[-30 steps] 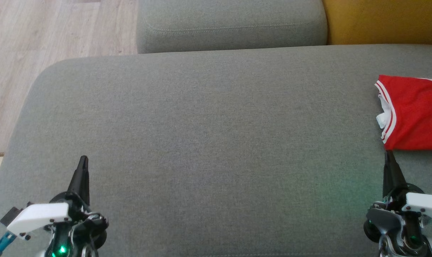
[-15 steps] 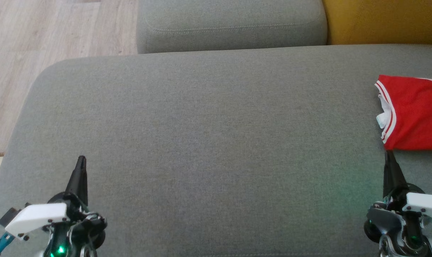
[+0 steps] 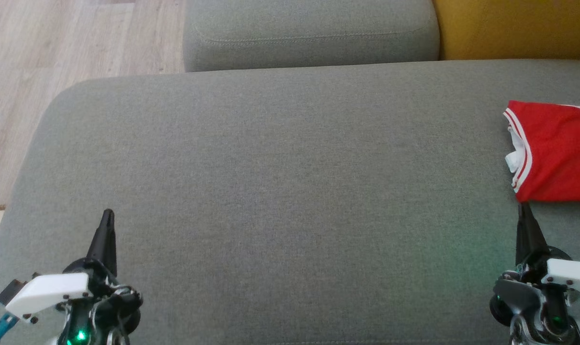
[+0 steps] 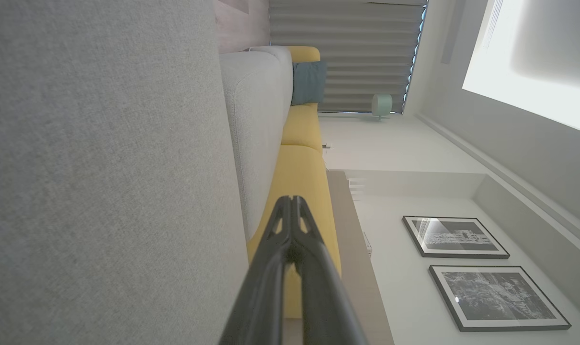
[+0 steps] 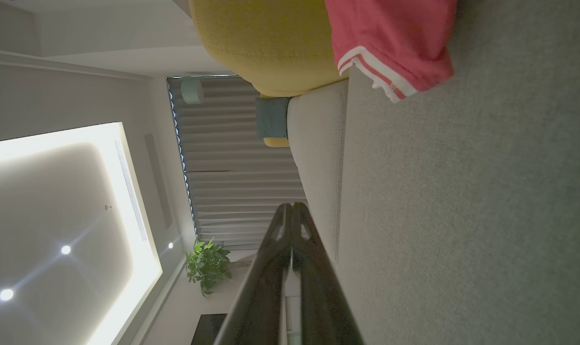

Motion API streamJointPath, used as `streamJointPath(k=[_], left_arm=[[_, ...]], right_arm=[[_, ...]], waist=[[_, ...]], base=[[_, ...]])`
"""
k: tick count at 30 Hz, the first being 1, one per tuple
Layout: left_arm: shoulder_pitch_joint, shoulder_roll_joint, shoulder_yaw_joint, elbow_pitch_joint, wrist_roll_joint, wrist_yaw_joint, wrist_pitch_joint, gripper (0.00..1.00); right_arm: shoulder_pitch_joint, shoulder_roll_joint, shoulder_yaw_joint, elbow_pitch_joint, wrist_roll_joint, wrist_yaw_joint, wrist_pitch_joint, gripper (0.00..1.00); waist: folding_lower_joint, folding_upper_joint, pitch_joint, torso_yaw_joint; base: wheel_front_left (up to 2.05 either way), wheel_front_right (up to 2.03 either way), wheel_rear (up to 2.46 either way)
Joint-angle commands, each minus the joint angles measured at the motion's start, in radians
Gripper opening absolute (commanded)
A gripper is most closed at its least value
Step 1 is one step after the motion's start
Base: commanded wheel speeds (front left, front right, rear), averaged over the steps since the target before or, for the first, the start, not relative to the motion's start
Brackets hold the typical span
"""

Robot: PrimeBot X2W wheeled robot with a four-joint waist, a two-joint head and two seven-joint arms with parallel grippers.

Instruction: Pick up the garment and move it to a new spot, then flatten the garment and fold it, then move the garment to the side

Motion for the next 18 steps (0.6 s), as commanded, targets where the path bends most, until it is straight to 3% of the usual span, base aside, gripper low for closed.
streamJointPath(k=[1, 18], left_arm=[[-0.055, 0.006, 0.031, -0.027, 0.009, -0.007, 0.008, 0.00], [-0.056, 0.004, 0.034, -0.026, 0.011, -0.007, 0.010, 0.00]], right_arm=[[-0.053, -0.010, 0.019, -0.031, -0.007, -0.001, 0.007, 0.00], [-0.053, -0.008, 0.017, -0.031, -0.009, -0.001, 0.009, 0.00]], waist=[[0.0000, 0.0000, 0.000, 0.000], [0.0000, 0.0000, 0.000, 0.000]], base=[[0.00, 0.00, 0.00], [0.00, 0.00, 0.00]])
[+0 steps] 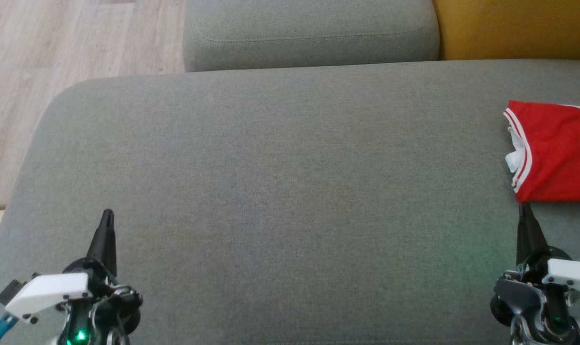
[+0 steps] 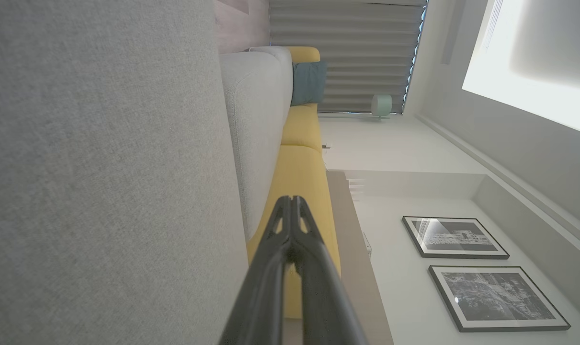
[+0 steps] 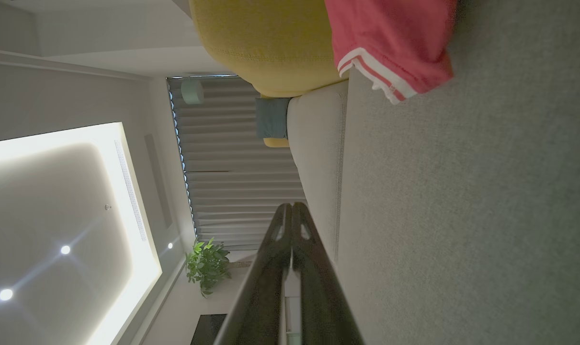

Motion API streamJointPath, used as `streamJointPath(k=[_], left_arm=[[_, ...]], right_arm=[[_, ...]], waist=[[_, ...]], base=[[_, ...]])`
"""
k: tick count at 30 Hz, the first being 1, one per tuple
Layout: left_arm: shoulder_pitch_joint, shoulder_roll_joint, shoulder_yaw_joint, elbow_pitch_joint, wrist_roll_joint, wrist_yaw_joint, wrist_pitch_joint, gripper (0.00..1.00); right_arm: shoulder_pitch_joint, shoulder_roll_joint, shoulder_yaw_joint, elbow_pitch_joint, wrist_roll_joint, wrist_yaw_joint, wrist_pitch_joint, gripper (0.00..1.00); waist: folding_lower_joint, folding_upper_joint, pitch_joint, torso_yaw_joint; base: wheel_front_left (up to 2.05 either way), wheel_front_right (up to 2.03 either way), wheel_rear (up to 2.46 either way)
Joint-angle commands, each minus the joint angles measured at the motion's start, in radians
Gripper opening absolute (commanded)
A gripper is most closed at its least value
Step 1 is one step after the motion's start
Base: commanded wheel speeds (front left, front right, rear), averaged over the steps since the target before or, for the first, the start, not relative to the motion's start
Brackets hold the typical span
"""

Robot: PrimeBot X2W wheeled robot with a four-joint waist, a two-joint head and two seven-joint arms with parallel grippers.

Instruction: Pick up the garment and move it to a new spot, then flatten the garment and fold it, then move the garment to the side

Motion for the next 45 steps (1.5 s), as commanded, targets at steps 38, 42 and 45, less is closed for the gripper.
streamJointPath(k=[38, 42, 45], left_arm=[[-0.056, 0.002, 0.036, -0.026, 0.015, -0.007, 0.013, 0.00], [-0.056, 0.002, 0.037, -0.026, 0.015, -0.007, 0.013, 0.00], [-0.056, 0.002, 0.037, -0.026, 0.015, -0.007, 0.013, 0.00]], right_arm=[[-0.053, -0.006, 0.017, -0.031, -0.009, -0.001, 0.010, 0.00], [-0.053, -0.006, 0.017, -0.030, -0.009, -0.001, 0.010, 0.00], [-0.053, -0.006, 0.016, -0.030, -0.009, -0.001, 0.010, 0.00]], waist=[[0.0000, 0.0000, 0.000, 0.000], [0.0000, 0.0000, 0.000, 0.000], [0.0000, 0.0000, 0.000, 0.000]], base=[[0.00, 0.00, 0.00], [0.00, 0.00, 0.00], [0.00, 0.00, 0.00]])
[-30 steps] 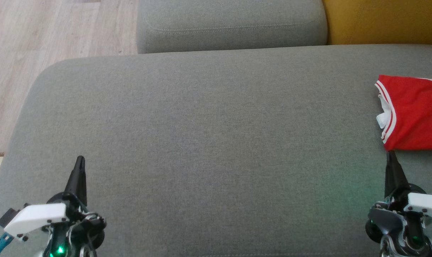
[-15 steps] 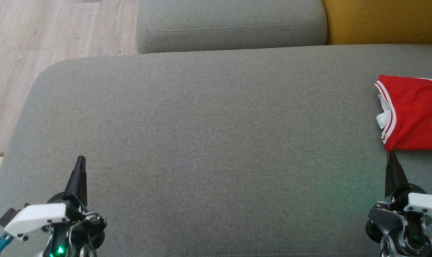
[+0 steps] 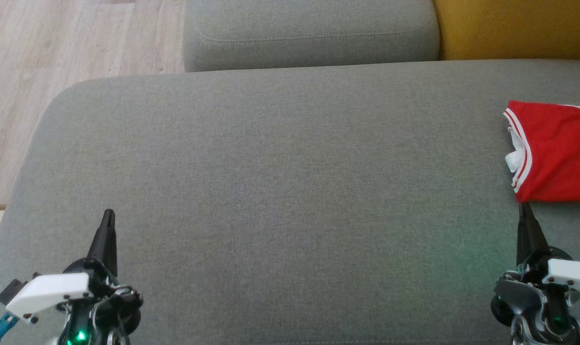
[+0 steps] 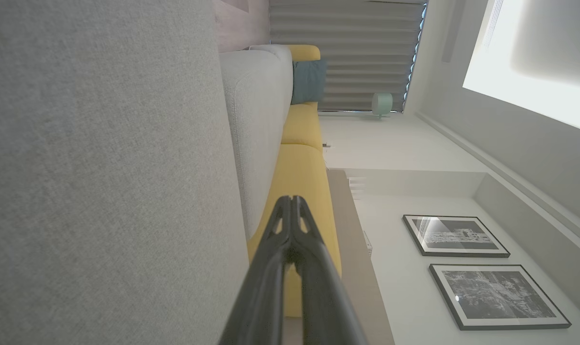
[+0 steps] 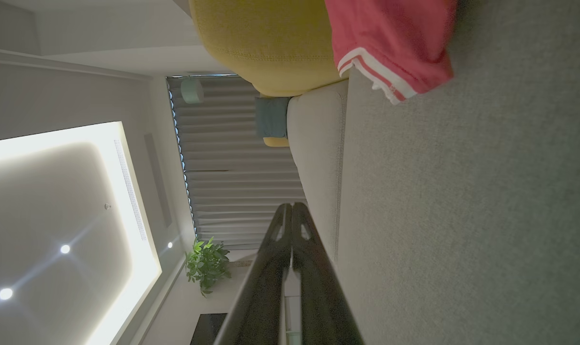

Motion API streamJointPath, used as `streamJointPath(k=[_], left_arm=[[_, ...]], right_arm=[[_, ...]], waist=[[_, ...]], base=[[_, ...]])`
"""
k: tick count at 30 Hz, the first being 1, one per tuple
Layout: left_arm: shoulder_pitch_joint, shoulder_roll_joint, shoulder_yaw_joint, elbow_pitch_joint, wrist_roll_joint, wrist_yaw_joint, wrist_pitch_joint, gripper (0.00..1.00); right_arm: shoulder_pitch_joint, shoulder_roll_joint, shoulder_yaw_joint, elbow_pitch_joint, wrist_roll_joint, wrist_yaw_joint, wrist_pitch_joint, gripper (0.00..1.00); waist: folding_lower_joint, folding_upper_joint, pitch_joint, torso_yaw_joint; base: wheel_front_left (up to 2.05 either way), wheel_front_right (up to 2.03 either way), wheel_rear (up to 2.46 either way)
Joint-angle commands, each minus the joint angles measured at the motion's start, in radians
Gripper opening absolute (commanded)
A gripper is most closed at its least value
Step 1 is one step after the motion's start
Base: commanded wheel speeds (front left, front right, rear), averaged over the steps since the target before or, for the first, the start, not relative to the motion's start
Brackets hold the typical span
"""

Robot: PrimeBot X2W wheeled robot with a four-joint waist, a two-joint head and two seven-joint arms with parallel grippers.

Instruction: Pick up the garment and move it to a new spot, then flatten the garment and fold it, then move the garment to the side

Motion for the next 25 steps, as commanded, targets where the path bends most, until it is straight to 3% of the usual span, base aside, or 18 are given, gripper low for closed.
streamJointPath(k=[1, 25], left_arm=[[-0.056, 0.005, 0.034, -0.026, 0.010, -0.007, 0.006, 0.00], [-0.056, 0.004, 0.035, -0.026, 0.011, -0.007, 0.007, 0.00]], right_arm=[[-0.053, -0.007, 0.020, -0.031, -0.007, -0.001, 0.004, 0.00], [-0.053, -0.006, 0.019, -0.031, -0.008, -0.001, 0.005, 0.00]], waist=[[0.0000, 0.0000, 0.000, 0.000], [0.0000, 0.0000, 0.000, 0.000]], base=[[0.00, 0.00, 0.00], [0.00, 0.00, 0.00]])
